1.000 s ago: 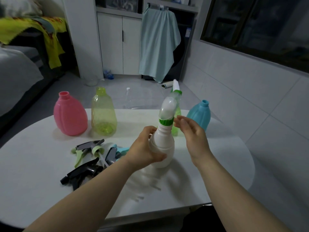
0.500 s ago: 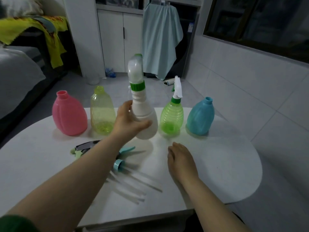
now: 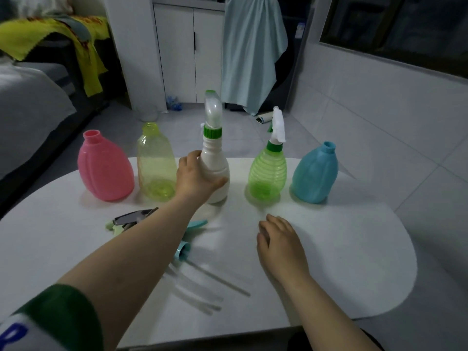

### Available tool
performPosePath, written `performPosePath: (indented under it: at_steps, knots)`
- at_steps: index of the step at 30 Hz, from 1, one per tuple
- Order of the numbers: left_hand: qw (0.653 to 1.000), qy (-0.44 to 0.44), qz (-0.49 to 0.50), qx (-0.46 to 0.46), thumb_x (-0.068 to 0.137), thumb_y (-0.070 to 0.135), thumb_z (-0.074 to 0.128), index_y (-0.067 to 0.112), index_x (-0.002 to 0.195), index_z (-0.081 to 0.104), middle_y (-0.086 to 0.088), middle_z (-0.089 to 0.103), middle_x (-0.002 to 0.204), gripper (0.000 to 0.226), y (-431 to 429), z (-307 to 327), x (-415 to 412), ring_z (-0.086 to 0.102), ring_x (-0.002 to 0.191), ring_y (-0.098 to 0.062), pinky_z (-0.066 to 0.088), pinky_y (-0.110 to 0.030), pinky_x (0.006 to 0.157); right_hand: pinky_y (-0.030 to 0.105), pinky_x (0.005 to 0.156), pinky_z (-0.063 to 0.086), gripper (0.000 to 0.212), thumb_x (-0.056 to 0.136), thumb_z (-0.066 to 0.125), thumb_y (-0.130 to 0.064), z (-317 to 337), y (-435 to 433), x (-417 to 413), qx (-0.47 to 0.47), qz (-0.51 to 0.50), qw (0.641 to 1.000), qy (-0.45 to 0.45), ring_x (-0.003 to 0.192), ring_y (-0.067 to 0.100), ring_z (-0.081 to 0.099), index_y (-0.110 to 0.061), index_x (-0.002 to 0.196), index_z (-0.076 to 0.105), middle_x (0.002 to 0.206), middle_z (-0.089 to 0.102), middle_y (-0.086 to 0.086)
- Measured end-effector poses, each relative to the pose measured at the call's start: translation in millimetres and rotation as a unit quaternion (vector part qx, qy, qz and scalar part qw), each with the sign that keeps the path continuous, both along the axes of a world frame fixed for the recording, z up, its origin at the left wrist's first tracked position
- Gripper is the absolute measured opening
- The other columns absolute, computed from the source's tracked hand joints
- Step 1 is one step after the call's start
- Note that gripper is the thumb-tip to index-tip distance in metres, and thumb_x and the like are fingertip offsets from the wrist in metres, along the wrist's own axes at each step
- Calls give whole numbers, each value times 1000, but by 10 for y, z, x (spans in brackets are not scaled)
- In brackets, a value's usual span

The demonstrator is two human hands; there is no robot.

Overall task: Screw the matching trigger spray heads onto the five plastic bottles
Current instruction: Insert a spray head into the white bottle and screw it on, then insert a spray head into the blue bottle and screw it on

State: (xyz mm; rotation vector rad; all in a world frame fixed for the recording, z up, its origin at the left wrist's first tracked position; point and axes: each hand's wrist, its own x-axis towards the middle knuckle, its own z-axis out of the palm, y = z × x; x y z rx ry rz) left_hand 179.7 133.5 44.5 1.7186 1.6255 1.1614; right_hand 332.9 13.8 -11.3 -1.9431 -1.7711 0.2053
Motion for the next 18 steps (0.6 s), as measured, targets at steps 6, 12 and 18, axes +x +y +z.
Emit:
performPosePath:
  at_steps: [6, 12, 18]
  knots:
    - [1000, 17, -8, 10, 60, 26, 78, 13, 125, 35, -14, 41, 126, 80, 26, -42, 24, 41, 114, -32, 35, -43, 98, 24, 108, 15, 34, 88, 41, -20, -36, 7, 4, -3, 4, 1000, -2, 133, 20, 28, -9, 119, 51, 143, 39, 8]
    - [999, 0, -31, -18, 67, 38, 71, 14, 135, 21, -14, 32, 140, 88, -19, -28, -19, 33, 127, -30, 29, -46, 107, 26, 108, 19, 31, 86, 44, -18, -32, 15, 15, 5, 1, 1000, 10, 131, 22, 31, -6, 113, 55, 140, 44, 9]
    - [998, -30, -60, -3, 81, 36, 55, 18, 130, 35, -4, 39, 137, 56, -460, 15, -306, 37, 122, -17, 30, -31, 100, 28, 107, 22, 29, 84, 48, -14, -15, -14, 21, -6, -5, 1000, 27, 128, 24, 36, -4, 110, 58, 135, 49, 12]
